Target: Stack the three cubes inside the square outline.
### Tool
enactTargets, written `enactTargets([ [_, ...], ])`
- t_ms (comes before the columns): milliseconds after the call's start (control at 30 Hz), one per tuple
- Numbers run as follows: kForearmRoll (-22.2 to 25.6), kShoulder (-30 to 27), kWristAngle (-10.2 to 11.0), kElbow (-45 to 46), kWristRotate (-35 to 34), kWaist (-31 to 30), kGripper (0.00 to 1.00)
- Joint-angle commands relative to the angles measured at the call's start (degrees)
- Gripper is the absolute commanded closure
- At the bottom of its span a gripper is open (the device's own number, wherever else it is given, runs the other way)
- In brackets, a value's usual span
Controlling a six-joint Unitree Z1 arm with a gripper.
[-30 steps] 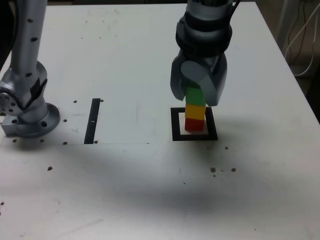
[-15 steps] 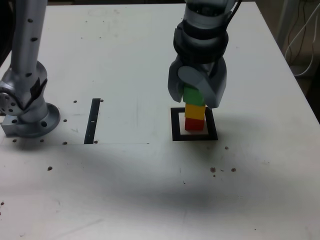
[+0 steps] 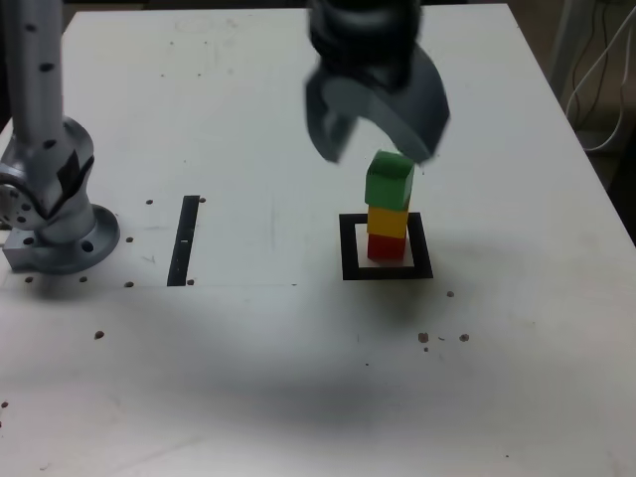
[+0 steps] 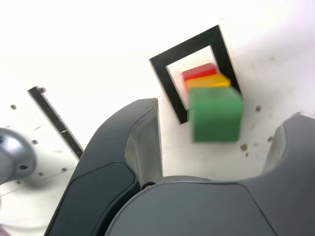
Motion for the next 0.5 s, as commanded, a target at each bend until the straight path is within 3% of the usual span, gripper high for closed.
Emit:
enactTargets([
  [0, 1.0, -3.6, -0.1, 1.2, 0.3, 0.0, 0.01],
  [233, 3.2, -11.3, -2.1, 9.2, 0.3, 2.5, 0.01],
  [467, 0.8, -19.1, -4.9, 23.5, -2.7, 4.1, 0.01],
])
